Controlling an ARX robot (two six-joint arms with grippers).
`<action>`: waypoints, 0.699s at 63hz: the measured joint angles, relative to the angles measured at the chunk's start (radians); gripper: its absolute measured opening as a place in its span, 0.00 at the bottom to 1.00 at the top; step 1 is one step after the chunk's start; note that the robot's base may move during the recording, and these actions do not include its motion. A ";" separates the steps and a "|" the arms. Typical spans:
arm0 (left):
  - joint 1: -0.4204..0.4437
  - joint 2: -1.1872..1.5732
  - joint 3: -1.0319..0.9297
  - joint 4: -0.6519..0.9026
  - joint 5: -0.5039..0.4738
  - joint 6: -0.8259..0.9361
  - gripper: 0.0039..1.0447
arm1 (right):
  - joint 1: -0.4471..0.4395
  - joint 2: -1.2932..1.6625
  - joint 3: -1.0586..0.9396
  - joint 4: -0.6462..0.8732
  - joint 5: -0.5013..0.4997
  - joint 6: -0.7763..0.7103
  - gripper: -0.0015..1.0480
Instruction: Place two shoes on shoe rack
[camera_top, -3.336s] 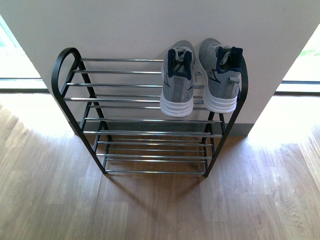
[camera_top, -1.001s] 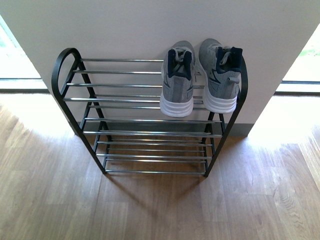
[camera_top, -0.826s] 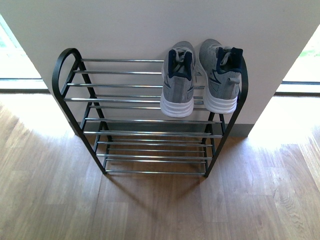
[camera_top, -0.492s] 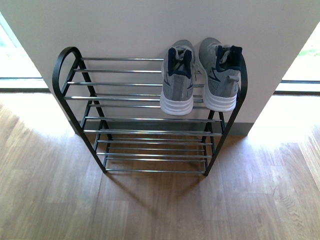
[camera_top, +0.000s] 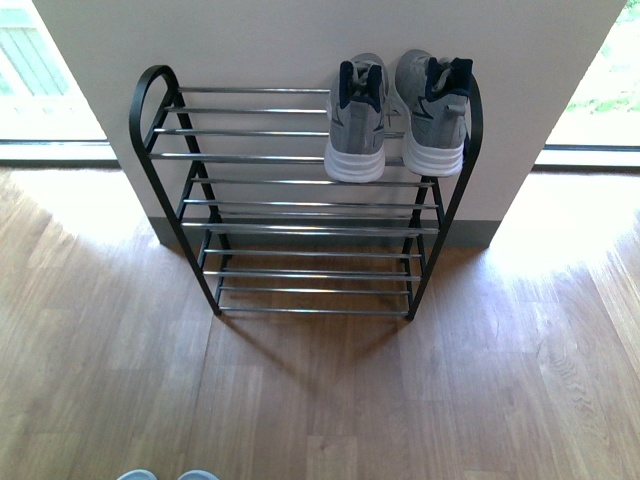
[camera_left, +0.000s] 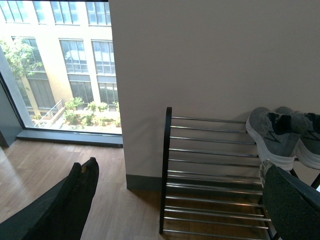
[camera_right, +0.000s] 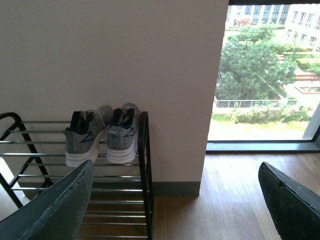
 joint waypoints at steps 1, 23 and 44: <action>0.000 0.000 0.000 0.000 0.000 0.000 0.91 | 0.000 0.000 0.000 0.000 0.000 0.000 0.91; 0.000 0.000 0.000 0.000 0.001 0.000 0.91 | 0.001 0.000 0.000 -0.001 0.003 0.000 0.91; 0.000 0.000 0.000 0.000 0.000 0.000 0.91 | 0.001 0.000 0.000 -0.002 -0.001 0.000 0.91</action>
